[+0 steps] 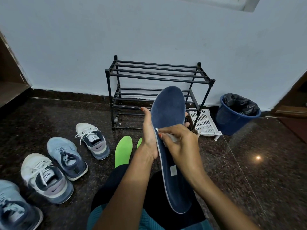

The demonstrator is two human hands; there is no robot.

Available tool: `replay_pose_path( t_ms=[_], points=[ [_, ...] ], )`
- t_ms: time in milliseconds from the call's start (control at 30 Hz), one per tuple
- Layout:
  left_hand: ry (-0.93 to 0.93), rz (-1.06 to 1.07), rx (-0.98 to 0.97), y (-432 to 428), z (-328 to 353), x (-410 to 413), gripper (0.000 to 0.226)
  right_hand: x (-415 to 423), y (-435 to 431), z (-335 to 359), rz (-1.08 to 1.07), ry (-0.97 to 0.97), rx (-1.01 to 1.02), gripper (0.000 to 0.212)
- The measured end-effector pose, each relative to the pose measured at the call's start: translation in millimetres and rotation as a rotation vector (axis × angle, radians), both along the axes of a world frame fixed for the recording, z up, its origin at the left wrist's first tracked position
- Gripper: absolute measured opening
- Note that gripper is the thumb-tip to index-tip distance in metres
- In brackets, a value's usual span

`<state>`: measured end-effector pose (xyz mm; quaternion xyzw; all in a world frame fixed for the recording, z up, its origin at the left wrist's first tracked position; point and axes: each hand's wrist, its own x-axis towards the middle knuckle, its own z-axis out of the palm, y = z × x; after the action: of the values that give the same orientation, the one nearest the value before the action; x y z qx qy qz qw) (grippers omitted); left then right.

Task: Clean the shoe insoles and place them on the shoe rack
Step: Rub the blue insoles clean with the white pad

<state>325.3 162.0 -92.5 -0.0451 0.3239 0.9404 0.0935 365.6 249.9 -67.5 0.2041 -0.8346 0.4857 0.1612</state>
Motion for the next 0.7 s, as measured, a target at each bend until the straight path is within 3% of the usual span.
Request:
replay_pose_path(
  t_ms=[233,433,567,700],
  points=[
    [0.032,-0.028,-0.026,-1,-2,-3,0.116,-22,4,6,-0.107,0.041,0.009,0.011],
    [-0.005,0.031,0.023,-1,1,1,0.098,5,-2,-1,-0.011,-0.022,-0.016,0.013],
    [-0.008,0.03,-0.008,0,2,1,0.098,2,0,-1,-0.032,0.004,0.009,0.013],
    [0.021,-0.023,0.004,-1,1,-1,0.114,-16,3,5,-0.105,0.038,0.011,0.013]
  ],
)
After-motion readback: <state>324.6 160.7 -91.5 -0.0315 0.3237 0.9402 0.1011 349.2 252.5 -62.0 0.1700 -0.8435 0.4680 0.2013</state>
